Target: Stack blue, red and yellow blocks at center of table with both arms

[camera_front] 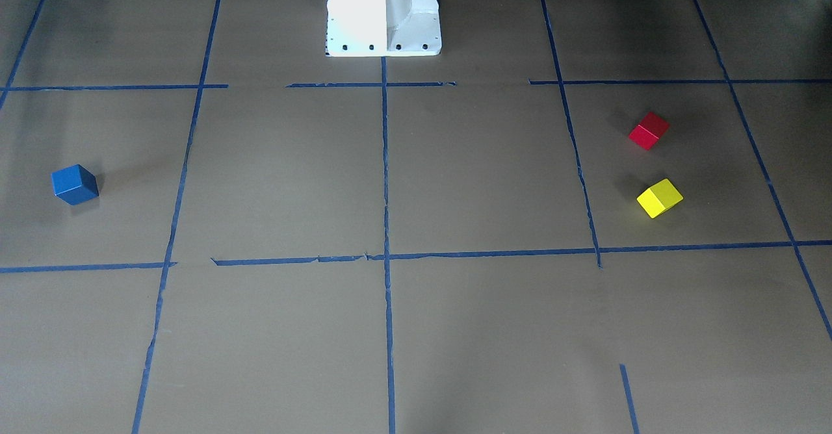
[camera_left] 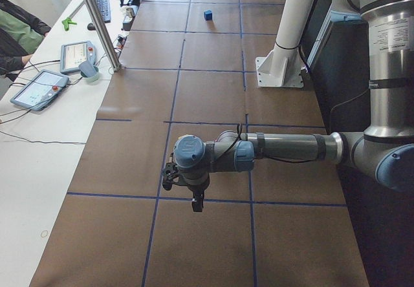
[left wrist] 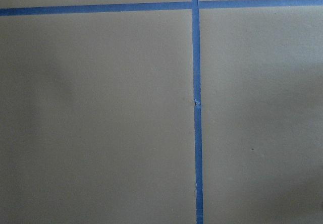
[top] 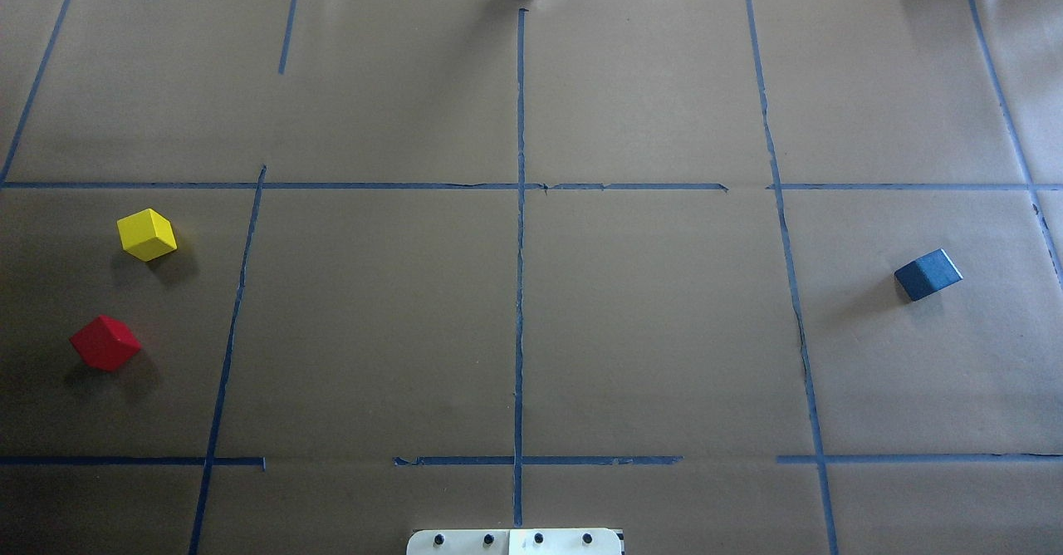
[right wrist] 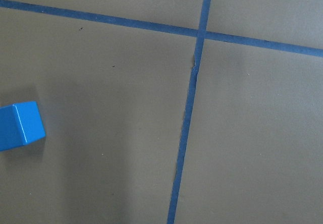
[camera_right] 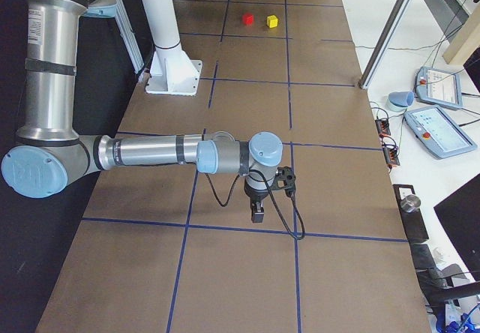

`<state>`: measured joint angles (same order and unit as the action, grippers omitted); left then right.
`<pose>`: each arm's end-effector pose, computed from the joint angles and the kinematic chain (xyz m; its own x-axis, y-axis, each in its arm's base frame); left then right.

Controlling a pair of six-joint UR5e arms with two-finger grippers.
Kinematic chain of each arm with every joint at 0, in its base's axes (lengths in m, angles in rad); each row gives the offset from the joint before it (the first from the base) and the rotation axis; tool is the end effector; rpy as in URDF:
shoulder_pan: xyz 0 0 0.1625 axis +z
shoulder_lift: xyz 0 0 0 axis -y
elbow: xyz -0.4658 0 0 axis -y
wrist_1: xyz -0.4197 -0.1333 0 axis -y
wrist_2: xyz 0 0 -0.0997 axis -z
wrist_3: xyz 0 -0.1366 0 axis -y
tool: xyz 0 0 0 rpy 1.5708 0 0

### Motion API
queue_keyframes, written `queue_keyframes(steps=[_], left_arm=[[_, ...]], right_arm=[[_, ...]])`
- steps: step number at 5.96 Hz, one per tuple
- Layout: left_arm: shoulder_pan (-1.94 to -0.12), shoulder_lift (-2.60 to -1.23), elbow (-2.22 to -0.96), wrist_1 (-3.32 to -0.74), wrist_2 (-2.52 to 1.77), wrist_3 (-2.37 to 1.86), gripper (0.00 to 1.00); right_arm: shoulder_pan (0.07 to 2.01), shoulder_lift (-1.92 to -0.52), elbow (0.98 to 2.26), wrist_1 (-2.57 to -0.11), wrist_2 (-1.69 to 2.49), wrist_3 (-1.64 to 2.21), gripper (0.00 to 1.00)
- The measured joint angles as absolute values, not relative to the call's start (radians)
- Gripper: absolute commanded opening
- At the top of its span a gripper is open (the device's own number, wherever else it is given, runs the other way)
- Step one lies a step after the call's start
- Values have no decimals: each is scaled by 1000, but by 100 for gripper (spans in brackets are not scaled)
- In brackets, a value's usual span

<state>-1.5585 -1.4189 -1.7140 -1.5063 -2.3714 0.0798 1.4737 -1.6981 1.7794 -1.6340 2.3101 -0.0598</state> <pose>-0.0298 -0.4421 0.7287 0.6937 0.0357 -0.7194 -0.0678 0.9976 -0.0158 -0.0036 -0.4625 0.6896 0.7272 -0.1431 0.6714 0.1406 0.9883 0.0583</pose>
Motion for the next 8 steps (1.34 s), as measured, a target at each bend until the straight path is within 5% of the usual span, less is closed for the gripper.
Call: queue_keyframes(steps=[4, 8], left_arm=[[-1554, -1420, -1705, -1506, -2375, 77, 100], [-1554, -1419, -1705, -1506, -2375, 77, 100]], right_arm=[[1357, -1693, 1780, -1395, 2312, -53, 100], [1079, -1677, 1764, -1088, 2259, 408, 100]])
